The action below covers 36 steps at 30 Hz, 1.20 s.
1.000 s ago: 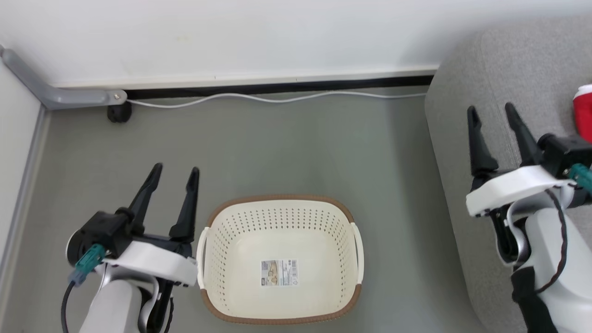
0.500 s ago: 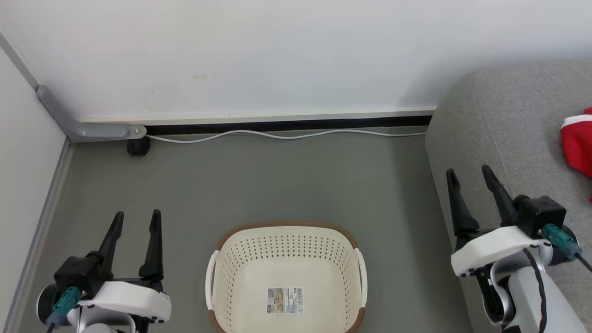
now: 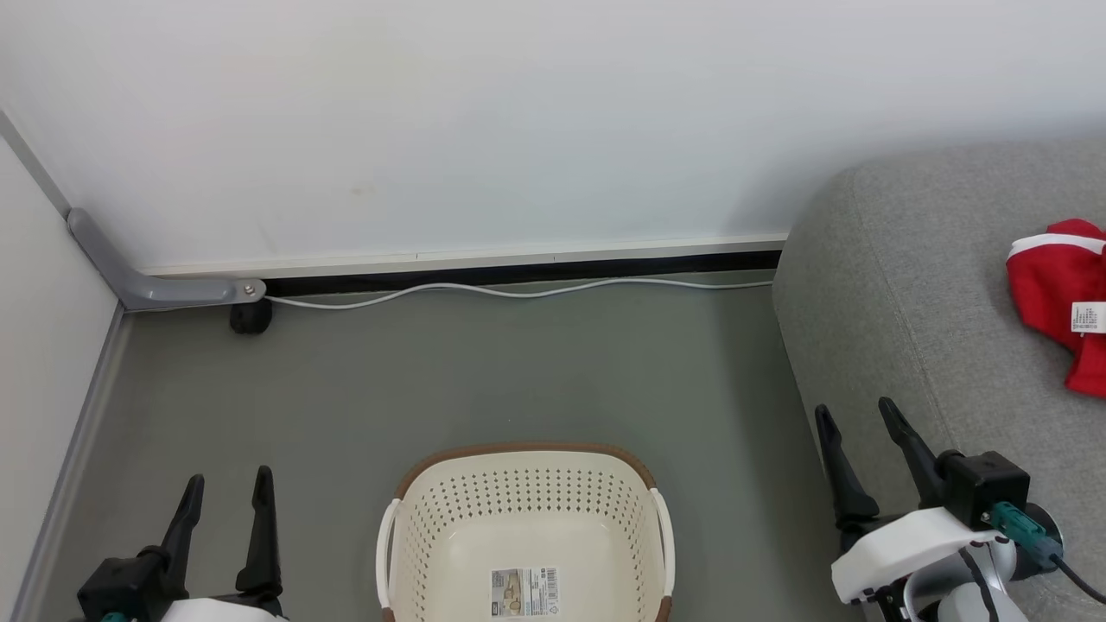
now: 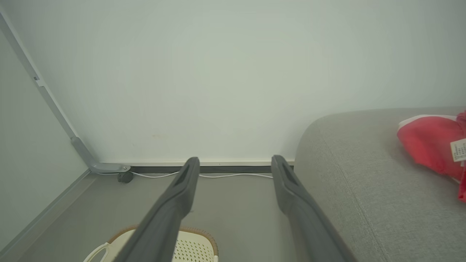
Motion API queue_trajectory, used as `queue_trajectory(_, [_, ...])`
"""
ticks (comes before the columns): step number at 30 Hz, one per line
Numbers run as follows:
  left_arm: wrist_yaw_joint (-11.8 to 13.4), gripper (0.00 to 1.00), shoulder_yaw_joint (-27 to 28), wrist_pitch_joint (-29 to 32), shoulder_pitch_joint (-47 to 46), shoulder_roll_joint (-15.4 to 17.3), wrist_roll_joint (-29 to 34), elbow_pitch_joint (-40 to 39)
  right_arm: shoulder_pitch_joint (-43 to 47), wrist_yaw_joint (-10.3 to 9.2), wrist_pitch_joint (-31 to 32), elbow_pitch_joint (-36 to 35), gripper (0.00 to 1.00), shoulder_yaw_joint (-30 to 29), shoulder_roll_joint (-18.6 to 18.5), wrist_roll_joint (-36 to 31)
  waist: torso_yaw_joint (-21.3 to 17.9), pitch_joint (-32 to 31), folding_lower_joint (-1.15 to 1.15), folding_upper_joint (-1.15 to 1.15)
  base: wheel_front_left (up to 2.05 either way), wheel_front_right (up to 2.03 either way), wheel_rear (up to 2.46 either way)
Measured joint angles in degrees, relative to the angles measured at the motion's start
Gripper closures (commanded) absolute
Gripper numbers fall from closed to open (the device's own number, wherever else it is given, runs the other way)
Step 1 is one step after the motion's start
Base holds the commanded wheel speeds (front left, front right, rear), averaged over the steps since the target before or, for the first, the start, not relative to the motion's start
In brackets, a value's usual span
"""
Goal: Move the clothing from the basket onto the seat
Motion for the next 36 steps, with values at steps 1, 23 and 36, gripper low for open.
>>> queue_trajectory(1, [0.00,0.00,0.21,0.00,0.27,-0.05,-0.10,-0.11,0.15,0.00,0.00,-0.09,0.00,-0.14,0.01,-0.03,-0.05,-0.12,0.00,0.00,0.00,0.00,0.00])
queue_trajectory(23, [0.03,1.00,-0.54,0.66,1.82,-1.97,-2.27,3.58,4.14,-0.01,0.43,3.10,1.00,-1.00,1.00,0.65,-0.47,-0.98,0.00,0.00,0.00,0.00,0.00])
queue_trajectory(36, [0.03,1.00,-0.70,2.83,1.79,-1.85,-10.61,3.32,4.15,-0.01,2.63,2.08,1.00,-2.26,1.02,8.62,-0.28,-1.02,0.01,0.00,0.00,0.00,0.00])
